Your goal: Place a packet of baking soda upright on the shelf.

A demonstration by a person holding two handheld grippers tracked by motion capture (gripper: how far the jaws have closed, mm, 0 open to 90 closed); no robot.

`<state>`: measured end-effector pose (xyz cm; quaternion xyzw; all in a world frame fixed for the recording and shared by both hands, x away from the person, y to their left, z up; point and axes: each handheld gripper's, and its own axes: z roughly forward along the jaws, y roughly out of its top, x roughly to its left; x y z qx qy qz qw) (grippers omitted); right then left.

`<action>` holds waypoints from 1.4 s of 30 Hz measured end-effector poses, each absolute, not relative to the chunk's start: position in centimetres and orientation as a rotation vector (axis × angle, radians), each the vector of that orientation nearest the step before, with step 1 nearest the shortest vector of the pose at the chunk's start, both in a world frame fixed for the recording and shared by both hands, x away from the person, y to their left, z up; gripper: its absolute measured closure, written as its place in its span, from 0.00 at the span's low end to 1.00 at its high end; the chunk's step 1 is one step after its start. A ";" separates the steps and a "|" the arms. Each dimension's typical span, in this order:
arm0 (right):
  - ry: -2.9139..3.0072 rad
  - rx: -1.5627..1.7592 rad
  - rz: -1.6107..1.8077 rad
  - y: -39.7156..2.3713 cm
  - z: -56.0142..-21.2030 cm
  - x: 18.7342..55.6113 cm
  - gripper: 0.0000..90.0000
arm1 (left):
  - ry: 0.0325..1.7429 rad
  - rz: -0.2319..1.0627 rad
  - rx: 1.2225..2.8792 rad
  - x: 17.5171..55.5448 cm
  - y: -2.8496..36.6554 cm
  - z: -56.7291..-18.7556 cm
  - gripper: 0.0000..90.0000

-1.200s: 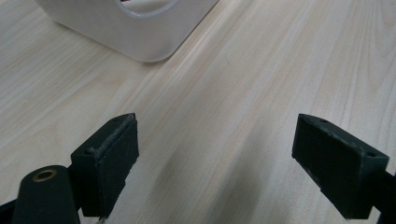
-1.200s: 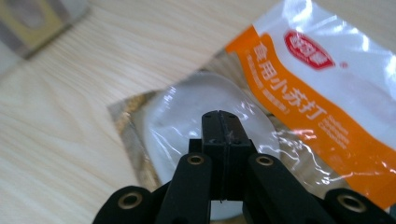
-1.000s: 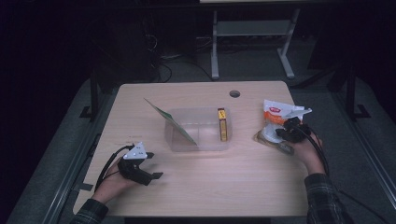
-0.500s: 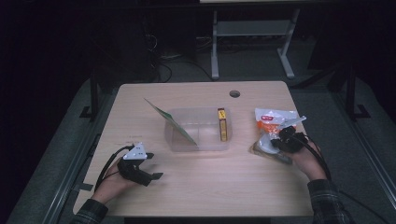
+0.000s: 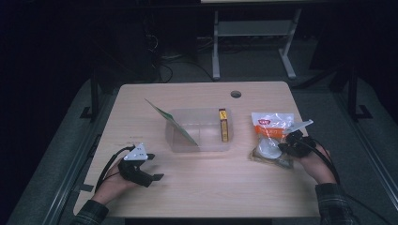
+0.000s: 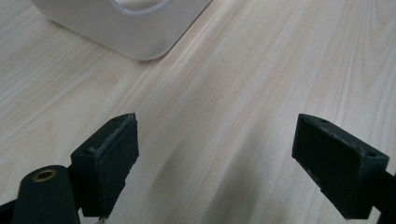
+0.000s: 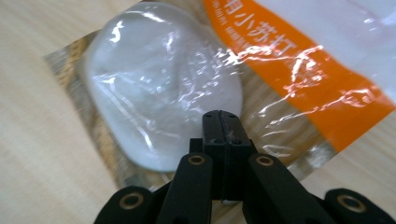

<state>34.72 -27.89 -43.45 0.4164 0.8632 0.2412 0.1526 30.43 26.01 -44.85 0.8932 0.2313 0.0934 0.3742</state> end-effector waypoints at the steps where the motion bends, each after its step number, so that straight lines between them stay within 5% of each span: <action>1: 2.481 1.192 0.692 -27.8 -43.4 34.5 1.00 | 0.592 0.238 2.286 30.4 26.0 -44.9 0.16; 27: 2.733 0.936 0.875 -23.1 -43.6 32.7 1.00 | 0.590 0.222 2.284 30.3 25.7 -44.9 0.16; 42: 2.868 0.707 0.978 -16.1 -43.8 29.4 1.00 | 0.570 0.212 2.305 30.2 25.5 -44.9 0.16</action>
